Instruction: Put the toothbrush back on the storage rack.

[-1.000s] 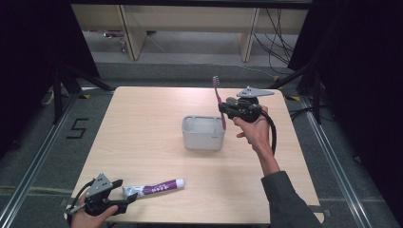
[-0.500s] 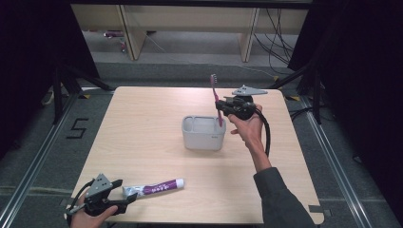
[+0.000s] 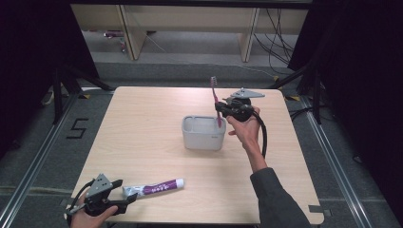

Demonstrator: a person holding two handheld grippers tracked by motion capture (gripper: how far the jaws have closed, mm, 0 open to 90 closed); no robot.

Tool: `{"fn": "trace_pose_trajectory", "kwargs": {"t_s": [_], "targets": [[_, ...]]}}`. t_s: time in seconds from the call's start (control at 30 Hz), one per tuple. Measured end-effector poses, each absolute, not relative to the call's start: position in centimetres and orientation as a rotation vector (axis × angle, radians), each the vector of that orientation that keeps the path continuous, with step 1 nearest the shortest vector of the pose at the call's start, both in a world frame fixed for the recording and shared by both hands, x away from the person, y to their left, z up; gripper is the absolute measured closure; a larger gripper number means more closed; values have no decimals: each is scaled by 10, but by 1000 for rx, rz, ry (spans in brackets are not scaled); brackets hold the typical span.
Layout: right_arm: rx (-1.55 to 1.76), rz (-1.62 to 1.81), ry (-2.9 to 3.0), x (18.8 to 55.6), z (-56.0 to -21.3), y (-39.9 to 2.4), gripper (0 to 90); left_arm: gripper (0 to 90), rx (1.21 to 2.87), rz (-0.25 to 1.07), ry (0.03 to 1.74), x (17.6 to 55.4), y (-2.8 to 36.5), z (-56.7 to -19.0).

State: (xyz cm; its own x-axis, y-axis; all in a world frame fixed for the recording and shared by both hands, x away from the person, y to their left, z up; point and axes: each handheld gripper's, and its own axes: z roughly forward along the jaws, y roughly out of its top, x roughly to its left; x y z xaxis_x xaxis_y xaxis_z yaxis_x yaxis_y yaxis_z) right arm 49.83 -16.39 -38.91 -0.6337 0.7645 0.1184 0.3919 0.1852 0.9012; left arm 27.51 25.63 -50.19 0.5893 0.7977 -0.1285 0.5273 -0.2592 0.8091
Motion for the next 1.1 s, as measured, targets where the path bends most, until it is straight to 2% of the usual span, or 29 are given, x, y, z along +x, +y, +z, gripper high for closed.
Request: {"fn": "trace_pose_trajectory", "kwargs": {"t_s": [1.1], "targets": [[1143, 1385, 2142, 502, -421, -167, 823, 211, 1945, 391, 1063, 274, 257, -501]]}}
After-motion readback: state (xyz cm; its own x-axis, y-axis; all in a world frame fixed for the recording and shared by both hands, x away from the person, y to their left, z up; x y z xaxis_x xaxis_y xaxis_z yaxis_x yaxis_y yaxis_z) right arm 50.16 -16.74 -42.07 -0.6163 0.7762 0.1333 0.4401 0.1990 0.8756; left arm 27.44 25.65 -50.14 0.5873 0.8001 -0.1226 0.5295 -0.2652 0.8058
